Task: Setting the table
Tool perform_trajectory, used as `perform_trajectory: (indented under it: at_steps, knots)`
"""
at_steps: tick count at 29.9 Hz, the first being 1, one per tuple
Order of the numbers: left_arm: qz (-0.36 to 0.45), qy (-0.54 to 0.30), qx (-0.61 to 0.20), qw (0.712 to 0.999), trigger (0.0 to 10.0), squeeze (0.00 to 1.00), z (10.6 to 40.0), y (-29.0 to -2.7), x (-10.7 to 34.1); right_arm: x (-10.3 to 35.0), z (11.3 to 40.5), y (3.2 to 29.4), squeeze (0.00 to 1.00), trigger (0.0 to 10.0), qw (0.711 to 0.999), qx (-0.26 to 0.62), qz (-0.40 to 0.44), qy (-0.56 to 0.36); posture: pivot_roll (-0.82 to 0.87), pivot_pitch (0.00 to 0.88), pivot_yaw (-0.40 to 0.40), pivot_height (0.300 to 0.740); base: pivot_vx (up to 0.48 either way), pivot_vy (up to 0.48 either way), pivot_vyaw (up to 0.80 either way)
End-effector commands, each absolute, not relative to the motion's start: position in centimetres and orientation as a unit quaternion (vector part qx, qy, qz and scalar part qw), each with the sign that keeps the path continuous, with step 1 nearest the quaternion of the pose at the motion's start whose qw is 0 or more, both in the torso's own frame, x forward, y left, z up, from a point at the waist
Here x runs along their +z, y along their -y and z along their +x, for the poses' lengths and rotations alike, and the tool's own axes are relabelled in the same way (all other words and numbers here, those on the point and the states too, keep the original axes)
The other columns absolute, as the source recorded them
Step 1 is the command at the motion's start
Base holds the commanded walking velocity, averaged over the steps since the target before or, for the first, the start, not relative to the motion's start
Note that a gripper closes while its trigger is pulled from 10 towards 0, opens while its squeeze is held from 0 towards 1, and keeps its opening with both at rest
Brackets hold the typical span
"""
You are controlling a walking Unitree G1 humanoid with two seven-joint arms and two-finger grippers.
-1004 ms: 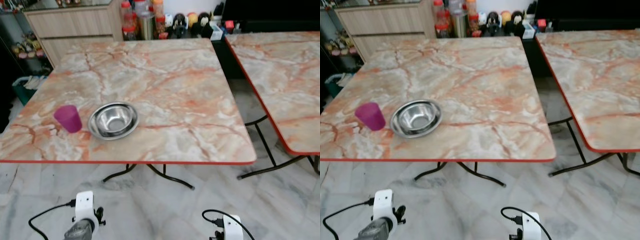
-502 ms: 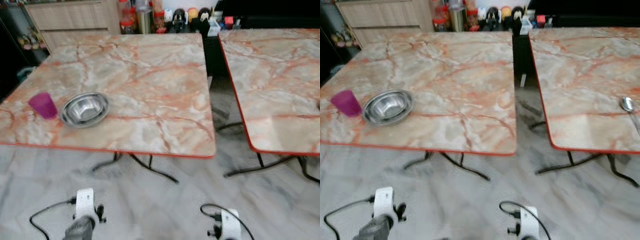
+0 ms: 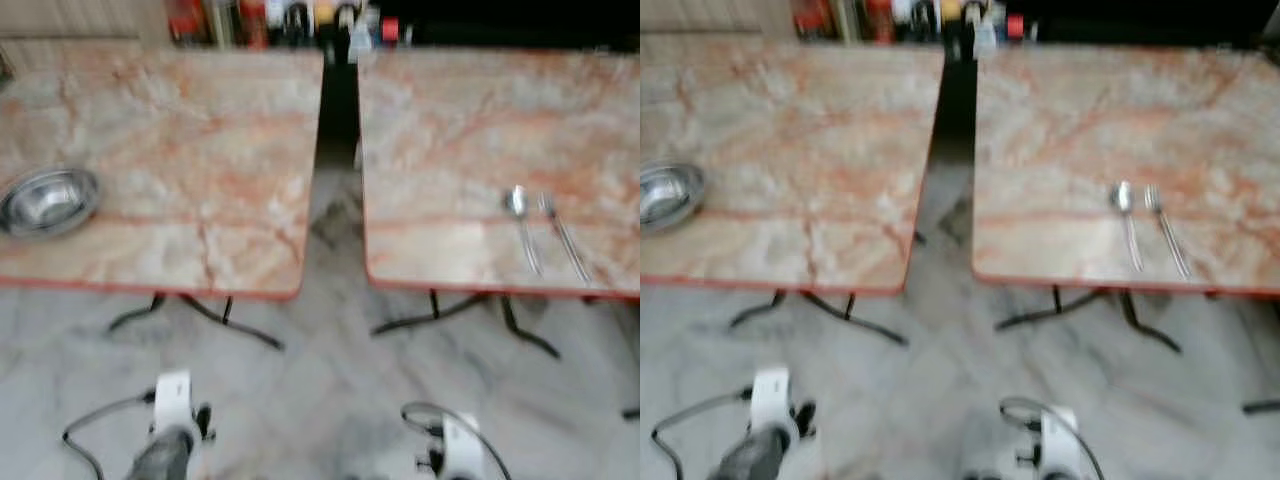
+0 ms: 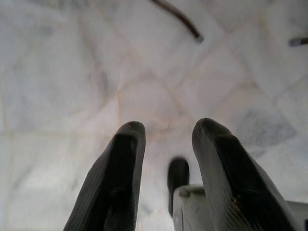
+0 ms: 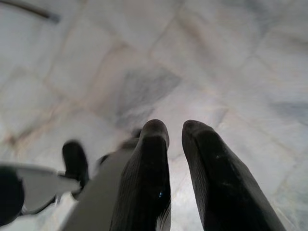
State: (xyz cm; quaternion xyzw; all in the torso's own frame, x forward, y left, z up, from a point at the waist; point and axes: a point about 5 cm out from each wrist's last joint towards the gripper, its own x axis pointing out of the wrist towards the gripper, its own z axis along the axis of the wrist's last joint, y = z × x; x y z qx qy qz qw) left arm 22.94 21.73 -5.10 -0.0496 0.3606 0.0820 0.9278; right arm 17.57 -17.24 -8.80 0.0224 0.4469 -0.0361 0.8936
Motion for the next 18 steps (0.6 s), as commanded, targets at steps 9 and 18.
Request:
perform_trajectory:
  at_steps: [9,18]
  knots:
    - [-0.060,-0.365,0.087,0.925,10.0,0.00,22.6,-21.9,-5.3,-8.9,17.3,17.8,0.00,10.0,0.892,-0.047,0.020,-0.449,-0.05,0.173,0.031,0.740,0.000,0.000,0.00]
    - [-0.058,-0.369,0.085,0.924,10.0,0.00,22.6,-22.0,-5.3,-8.2,18.4,18.8,0.00,10.0,0.904,-0.060,0.014,-0.424,-0.06,0.179,0.037,0.740,0.000,0.000,0.00]
